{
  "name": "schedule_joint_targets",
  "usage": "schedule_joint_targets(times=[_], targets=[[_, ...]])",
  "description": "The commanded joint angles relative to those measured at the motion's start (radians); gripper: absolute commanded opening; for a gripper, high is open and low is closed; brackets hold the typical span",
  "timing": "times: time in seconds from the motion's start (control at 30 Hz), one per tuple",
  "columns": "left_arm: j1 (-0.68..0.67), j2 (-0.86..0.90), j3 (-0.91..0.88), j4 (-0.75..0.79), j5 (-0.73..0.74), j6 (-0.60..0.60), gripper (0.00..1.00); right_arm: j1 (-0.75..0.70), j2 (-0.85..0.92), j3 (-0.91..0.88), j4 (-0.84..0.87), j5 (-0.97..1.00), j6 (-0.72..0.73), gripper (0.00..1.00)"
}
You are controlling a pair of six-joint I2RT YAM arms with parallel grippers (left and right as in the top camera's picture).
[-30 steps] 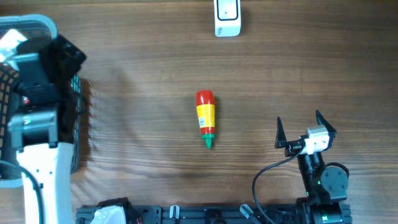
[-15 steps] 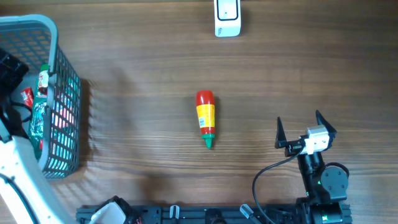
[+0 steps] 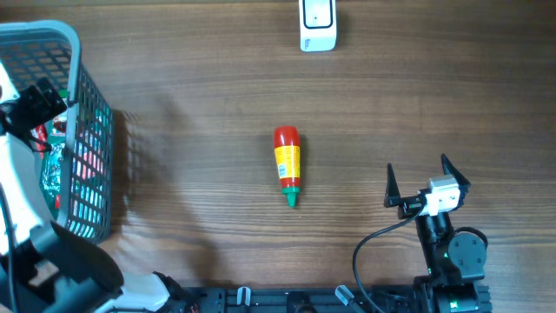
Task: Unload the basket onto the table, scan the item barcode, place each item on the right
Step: 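Return the left gripper to the basket and grasp the green-capped jar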
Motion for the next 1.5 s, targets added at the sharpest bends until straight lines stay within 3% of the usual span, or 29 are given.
schedule_joint_targets(times=[0.0,0.2,0.47,0.73,0.87,0.97,1.2,1.47], targets=[[0.006,0.088,0.015,0.003,0.042,0.135,1.00,0.003,0.002,-0.001,0.002,-0.009,-0.013,1.00],[0.003,0.201,0.015,0.014,0.116,0.264,1.00,0.003,0.002,-0.001,0.003,-0.009,-0.013,1.00],[0.003,0.330,0.015,0.115,0.118,0.268,1.00,0.003,0.002,-0.001,0.002,-0.009,-0.013,1.00],[0.003,0.339,0.015,0.194,0.203,0.261,1.00,0.003,0.002,-0.001,0.002,-0.009,-0.012,1.00],[0.003,0.346,0.015,0.182,0.202,0.261,0.84,0.003,0.002,-0.001,0.002,-0.009,-0.013,1.00],[0.003,0.352,0.014,0.160,0.202,0.261,0.87,0.003,0.002,-0.001,0.002,-0.009,-0.013,1.00],[0.003,0.354,0.014,0.131,0.202,0.252,0.75,0.003,0.002,-0.001,0.002,-0.009,-0.013,1.00],[0.005,0.284,0.014,0.121,0.193,0.181,0.70,0.003,0.002,-0.001,0.002,-0.009,-0.013,1.00]])
